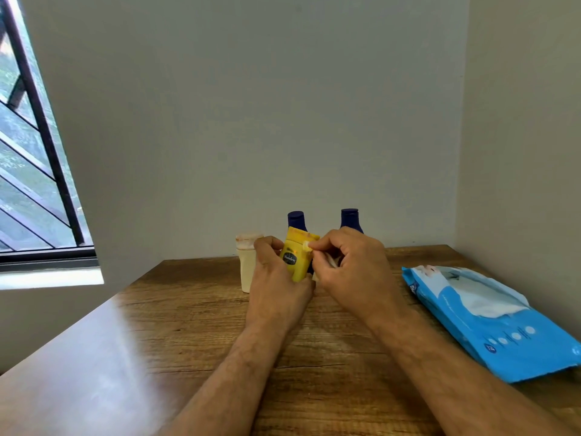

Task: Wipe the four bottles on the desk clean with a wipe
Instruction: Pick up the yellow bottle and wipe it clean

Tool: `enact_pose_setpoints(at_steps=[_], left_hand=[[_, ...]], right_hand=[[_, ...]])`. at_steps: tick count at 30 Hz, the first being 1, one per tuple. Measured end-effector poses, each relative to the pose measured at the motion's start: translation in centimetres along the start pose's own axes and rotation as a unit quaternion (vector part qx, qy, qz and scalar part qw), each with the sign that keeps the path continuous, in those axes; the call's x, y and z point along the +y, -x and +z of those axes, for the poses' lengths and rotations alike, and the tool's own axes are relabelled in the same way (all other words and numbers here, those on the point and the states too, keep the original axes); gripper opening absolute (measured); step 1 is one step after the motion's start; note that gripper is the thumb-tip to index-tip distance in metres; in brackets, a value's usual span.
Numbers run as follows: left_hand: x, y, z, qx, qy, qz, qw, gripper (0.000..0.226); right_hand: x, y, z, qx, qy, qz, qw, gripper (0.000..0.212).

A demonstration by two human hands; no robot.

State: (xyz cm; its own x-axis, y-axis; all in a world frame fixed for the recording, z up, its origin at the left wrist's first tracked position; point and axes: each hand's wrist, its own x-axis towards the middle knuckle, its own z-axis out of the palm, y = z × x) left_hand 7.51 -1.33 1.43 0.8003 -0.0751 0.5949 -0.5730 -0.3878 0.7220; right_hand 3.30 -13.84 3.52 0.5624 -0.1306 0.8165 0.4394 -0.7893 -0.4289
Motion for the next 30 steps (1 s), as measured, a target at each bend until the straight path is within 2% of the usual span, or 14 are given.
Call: enact_pose_setpoints(at_steps=[7, 10, 14, 19, 21, 23, 28, 30], left_hand=[[1.0, 0.0, -0.4, 0.024, 0.069, 0.008, 0.997, 0.057], [1.1, 0.0, -0.3, -0.015, 0.121, 0.024, 0.992, 0.037], [0.7, -0.3, -0.6, -0.067, 0.265, -0.047, 0.961, 0.011], [0.8, -0.2, -1.2, -0.092, 0.346, -0.102, 0.928, 0.026], [1.2, -0.1, -1.3, -0.117, 0.360, -0.102, 0.920, 0.022], [1.5, 0.1, -1.5, -0.144, 0.376, -0.092, 0.911, 0.016], [1.6, 0.2, -2.0, -0.148, 0.455, -0.120, 0.870, 0.037], [1.6, 0.1, -2.0, -0.144, 0.466, -0.134, 0.863, 0.036]], right_hand=[[0.3, -0.2, -0.2, 0.026, -0.013, 0.041, 0.999, 0.006], [0.5, -0.3, -0.3, 0.021, -0.035, 0.044, 0.998, 0.008], [0.2, -0.3, -0.3, 0.028, -0.079, 0.042, 0.996, 0.005], [0.5, -0.4, -0.2, 0.045, -0.095, 0.072, 0.992, 0.005], [0.7, -0.4, -0.4, 0.047, -0.094, 0.076, 0.992, 0.006], [0.5, -0.4, -0.7, 0.058, -0.108, 0.050, 0.991, 0.008], [-0.7, -0.5, -1.2, 0.074, -0.134, -0.033, 0.988, 0.010], [-0.9, -0.4, -1.0, 0.059, -0.139, -0.041, 0.988, 0.008]])
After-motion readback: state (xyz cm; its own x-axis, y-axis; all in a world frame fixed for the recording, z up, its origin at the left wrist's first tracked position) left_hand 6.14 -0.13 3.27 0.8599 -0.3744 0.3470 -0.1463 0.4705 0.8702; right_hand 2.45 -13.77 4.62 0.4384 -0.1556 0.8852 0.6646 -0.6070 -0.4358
